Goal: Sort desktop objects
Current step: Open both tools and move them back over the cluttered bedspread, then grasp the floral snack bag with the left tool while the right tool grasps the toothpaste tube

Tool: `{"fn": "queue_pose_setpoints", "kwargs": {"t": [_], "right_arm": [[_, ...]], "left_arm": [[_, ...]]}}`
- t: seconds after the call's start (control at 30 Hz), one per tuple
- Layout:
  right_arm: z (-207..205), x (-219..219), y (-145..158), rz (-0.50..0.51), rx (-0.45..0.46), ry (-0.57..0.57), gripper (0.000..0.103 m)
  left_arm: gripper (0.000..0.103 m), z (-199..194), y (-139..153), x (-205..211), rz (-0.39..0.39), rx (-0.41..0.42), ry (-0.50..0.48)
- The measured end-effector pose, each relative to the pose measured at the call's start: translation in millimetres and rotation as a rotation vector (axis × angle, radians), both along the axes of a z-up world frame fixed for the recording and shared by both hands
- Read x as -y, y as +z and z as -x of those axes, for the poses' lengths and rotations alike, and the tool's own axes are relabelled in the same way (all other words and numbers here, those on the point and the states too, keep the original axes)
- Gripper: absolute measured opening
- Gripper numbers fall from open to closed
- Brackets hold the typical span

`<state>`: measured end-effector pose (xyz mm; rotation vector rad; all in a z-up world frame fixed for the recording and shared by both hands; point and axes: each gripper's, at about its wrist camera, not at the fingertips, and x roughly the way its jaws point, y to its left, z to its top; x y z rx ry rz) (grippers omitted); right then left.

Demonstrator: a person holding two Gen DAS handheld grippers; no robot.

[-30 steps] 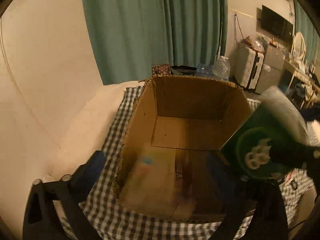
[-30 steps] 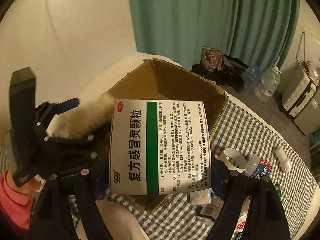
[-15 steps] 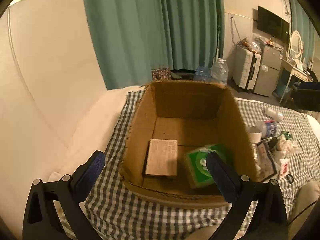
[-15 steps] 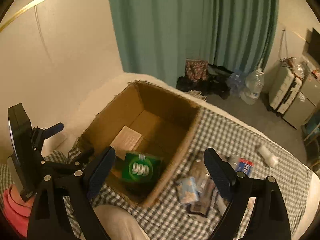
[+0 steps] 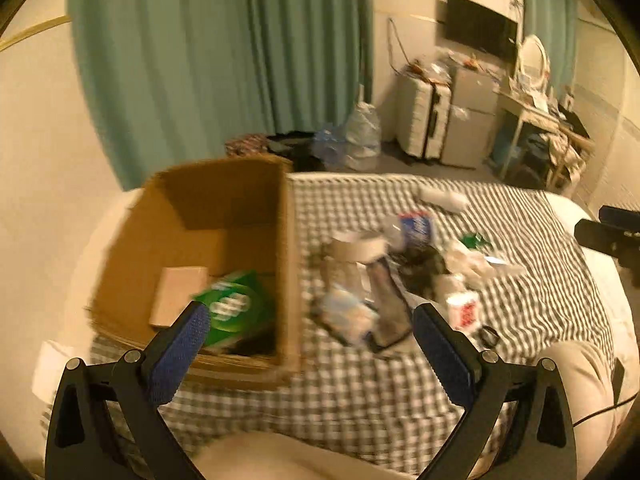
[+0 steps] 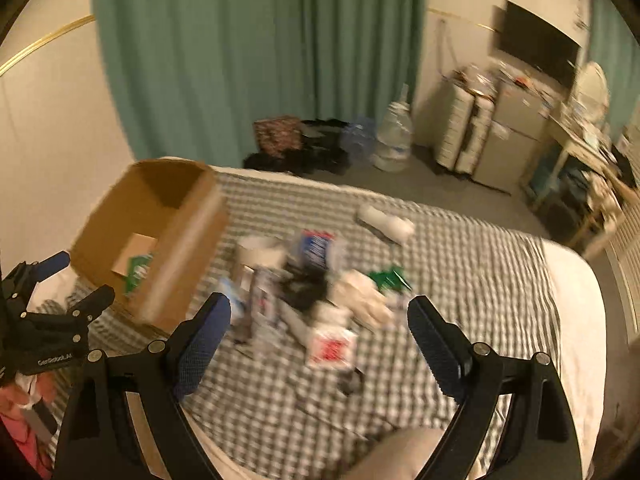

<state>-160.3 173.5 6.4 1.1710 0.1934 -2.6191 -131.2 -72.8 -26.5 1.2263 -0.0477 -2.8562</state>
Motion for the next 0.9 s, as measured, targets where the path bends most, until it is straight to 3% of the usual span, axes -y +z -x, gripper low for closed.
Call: {"fn": "queue_pose_setpoints", "kwargs": {"t": [0.3,0.53,0.7,0.77,0.83,0.9], "right_arm": [[11,-63,-76,-0.005,0.062,-0.073,0.091],[62,-84,-122,-0.004,0.095,-0.07,0.091],[107,-93,-149,-0.102,0.116,-0.007,0.091],[125,-97,-161,-0.153,0.141,0.02,0.091],[140,-98,-173,-0.211,0.169,0.057,0.091],[150,-95,-185,-0.256,0.189,0.106,0.091]], "left_arm": [[0.1,36,-73,-85,0.013,0.112,-0.003],[0.092,72,-111,-114,0.005,0.196,-0.015],[0.072,97,-137,-111,-0.006,0.271,-0.012],[0.068,105,-147,-106,-0.024,0.303,0.003],[0.059,111,-156,-103,-0.028,0.324,0.016],[0.043,117,-167,-101,-0.02,0.35,0.022]]}}
